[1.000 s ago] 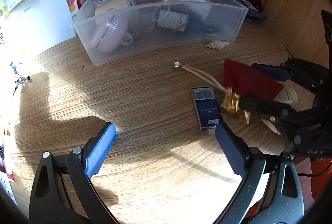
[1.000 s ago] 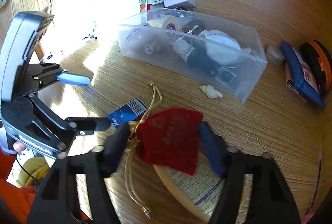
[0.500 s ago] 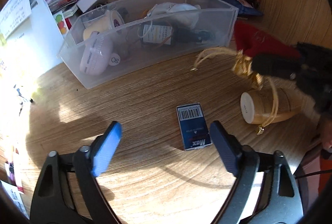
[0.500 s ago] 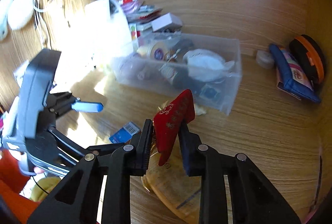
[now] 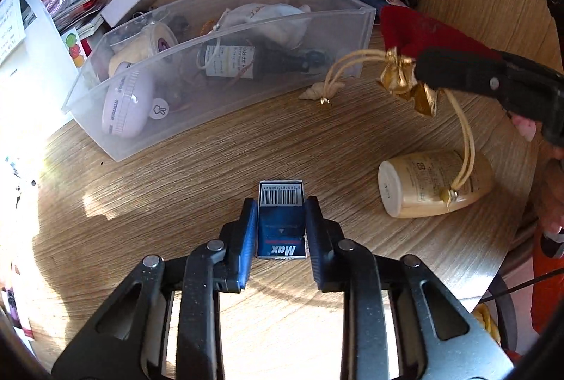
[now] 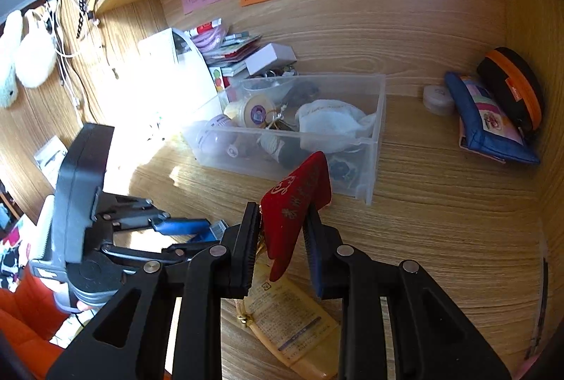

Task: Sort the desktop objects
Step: 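Carry the box with the left tool while the right tool carries the pouch over the bin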

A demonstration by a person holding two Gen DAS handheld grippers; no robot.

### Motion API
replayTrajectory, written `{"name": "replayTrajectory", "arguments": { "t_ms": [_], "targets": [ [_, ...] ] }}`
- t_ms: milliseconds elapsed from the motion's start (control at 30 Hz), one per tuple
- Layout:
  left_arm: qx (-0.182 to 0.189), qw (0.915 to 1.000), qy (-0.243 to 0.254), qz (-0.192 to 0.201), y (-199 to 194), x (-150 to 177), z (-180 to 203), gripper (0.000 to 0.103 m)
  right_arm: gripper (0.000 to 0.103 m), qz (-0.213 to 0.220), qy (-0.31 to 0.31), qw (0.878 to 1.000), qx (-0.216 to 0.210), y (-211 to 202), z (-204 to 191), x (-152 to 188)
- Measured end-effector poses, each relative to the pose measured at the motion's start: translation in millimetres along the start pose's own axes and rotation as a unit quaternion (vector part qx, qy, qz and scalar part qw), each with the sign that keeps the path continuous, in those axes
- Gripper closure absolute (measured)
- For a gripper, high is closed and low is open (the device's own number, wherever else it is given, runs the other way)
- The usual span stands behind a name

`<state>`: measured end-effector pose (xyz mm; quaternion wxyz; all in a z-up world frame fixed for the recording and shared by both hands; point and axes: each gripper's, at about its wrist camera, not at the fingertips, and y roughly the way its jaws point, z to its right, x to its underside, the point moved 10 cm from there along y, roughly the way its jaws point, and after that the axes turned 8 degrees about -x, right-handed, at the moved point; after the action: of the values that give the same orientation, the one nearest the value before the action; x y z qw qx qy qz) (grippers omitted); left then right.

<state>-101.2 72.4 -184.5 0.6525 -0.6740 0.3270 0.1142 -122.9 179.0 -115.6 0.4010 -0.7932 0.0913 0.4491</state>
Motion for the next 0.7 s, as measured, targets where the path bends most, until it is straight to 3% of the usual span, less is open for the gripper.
{"name": "replayTrajectory", "arguments": {
  "t_ms": [300,700],
  "targets": [
    [0.007,0.9993,-0.036,0.004,-3,-3,-10,0.077,0.08,0.03,-0.003,1.0,-0.008,-9,-4,-28],
    [-0.007,0.9967,-0.059,0.055,-39,-35,-44,0.077,0.08,0.062,-0.037,0.997,-0.001,-18,-19,-72]
  ]
}}
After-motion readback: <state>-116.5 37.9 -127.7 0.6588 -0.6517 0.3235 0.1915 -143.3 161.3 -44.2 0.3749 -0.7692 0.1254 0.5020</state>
